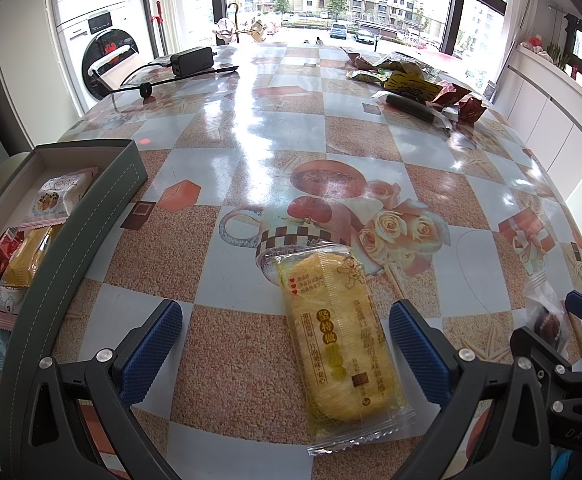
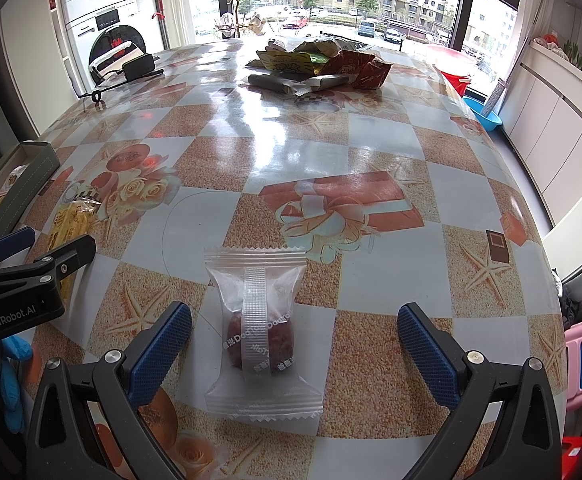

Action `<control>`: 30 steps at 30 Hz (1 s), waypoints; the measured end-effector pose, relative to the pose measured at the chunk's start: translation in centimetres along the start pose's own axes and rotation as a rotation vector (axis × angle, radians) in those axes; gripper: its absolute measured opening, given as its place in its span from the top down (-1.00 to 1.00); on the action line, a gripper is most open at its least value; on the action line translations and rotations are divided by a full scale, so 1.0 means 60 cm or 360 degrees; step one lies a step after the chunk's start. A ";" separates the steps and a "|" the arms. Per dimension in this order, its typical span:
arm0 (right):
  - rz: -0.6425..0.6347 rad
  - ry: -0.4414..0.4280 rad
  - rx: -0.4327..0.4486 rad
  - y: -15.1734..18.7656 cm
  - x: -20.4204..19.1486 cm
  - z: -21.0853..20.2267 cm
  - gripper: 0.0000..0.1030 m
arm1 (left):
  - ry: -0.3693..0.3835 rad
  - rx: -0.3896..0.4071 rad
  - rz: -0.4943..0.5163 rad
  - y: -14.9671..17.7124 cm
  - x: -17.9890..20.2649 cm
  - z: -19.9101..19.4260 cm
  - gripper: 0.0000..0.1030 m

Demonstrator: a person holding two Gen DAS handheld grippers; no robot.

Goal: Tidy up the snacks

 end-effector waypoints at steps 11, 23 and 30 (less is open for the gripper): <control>-0.0022 -0.0005 -0.0064 -0.004 0.002 0.002 -1.00 | 0.0054 -0.0100 0.0049 -0.005 0.016 0.002 -1.00; -0.0077 -0.0015 -0.0257 -0.014 0.004 -0.012 0.25 | 0.0161 -0.0259 0.0155 -0.015 0.073 -0.006 -0.55; 0.0163 -0.0278 -0.0353 -0.013 0.009 -0.029 0.41 | 0.0449 -0.0239 0.0126 -0.016 0.109 -0.035 0.24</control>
Point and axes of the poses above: each gripper's, at about its wrist camera, not at the fingertips, and z roughly the way its jaws point, x to its right, y to its underside, the point moved 9 cm from there along z, roughly the way its jaws point, and after that the axes turned 14 degrees about z, right-handed, at the moved point
